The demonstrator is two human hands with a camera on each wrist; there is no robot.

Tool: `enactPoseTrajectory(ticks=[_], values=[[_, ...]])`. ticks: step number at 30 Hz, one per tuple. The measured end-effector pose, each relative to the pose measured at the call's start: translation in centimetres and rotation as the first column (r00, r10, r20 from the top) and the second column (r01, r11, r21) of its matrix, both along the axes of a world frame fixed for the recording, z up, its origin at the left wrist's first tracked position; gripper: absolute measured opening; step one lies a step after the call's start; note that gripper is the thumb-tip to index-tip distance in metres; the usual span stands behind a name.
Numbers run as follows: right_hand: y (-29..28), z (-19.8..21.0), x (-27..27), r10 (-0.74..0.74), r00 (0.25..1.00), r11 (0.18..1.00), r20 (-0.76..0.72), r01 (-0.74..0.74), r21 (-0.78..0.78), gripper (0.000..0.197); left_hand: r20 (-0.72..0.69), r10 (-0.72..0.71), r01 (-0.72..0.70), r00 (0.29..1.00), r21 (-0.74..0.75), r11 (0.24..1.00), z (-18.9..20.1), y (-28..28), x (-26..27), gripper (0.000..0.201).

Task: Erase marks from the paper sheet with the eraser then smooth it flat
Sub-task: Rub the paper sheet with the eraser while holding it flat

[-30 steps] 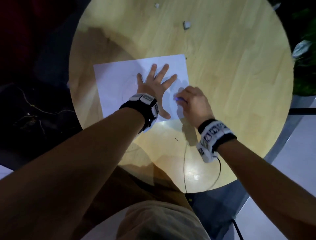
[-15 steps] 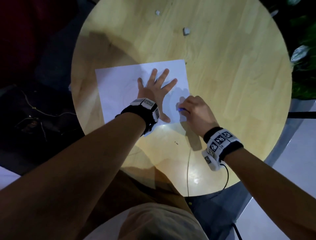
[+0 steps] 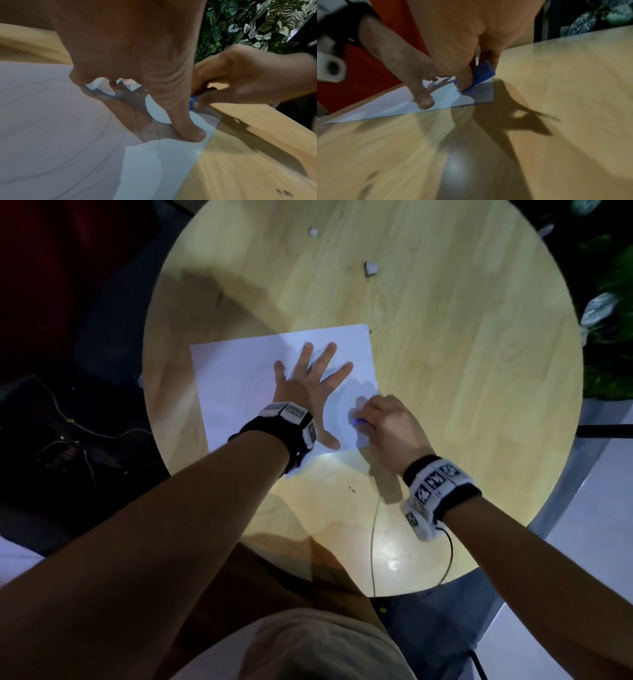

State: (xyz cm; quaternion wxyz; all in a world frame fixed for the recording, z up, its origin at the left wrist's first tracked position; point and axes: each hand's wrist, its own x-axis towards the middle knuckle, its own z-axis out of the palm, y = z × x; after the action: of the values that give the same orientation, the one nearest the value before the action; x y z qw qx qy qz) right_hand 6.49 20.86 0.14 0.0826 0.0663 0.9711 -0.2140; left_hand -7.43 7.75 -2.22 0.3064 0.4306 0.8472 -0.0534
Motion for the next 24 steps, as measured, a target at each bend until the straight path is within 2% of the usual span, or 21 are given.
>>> enactPoseTrajectory(ticks=[3, 5, 8, 11, 14, 18, 21, 24], values=[[1.4, -1.2, -4.3, -0.175, 0.980, 0.984, -0.091, 0.177, 0.014, 0.013, 0.027, -0.010, 0.011, 1.000, -0.037, 0.999, 0.2, 0.3, -0.1, 0.146], [1.5, -1.6, -4.9, -0.251, 0.963, 0.968, -0.099, 0.251, -0.012, 0.014, 0.026, -0.025, 0.026, 0.999, -0.067, 0.997, 0.4, 0.4, -0.2, 0.146], [-0.4, -1.1, -1.2, -0.215, 0.973, 0.976, -0.087, 0.212, -0.039, 0.015, 0.040, -0.010, 0.012, 0.999, -0.038, 0.999, 0.2, 0.2, -0.1, 0.145], [-1.5, 0.1, 2.1, -0.118, 0.992, 0.992, -0.036, 0.117, -0.045, 0.021, 0.036, 0.004, -0.004, 0.999, 0.001, 1.000, 0.1, 0.0, 0.0, 0.144], [0.0, -0.4, -0.9, -0.120, 0.990, 0.993, -0.072, 0.119, -0.020, 0.014, 0.038, -0.002, 0.002, 0.999, -0.002, 1.000, 0.2, 0.1, -0.1, 0.144], [1.5, -1.8, -5.7, -0.312, 0.939, 0.950, -0.148, 0.313, -0.014, 0.011, 0.032, -0.017, 0.018, 0.999, -0.029, 0.999, 0.1, 0.3, -0.2, 0.146], [0.0, -1.6, -2.7, -0.284, 0.946, 0.959, -0.155, 0.279, -0.051, 0.016, 0.031, -0.011, 0.011, 0.999, -0.015, 1.000, 0.1, 0.1, 0.0, 0.144], [-1.6, -0.2, 1.6, -0.158, 0.984, 0.986, -0.084, 0.152, -0.069, 0.020, 0.027, 0.008, -0.008, 1.000, 0.016, 1.000, -0.1, 0.0, 0.0, 0.145]])
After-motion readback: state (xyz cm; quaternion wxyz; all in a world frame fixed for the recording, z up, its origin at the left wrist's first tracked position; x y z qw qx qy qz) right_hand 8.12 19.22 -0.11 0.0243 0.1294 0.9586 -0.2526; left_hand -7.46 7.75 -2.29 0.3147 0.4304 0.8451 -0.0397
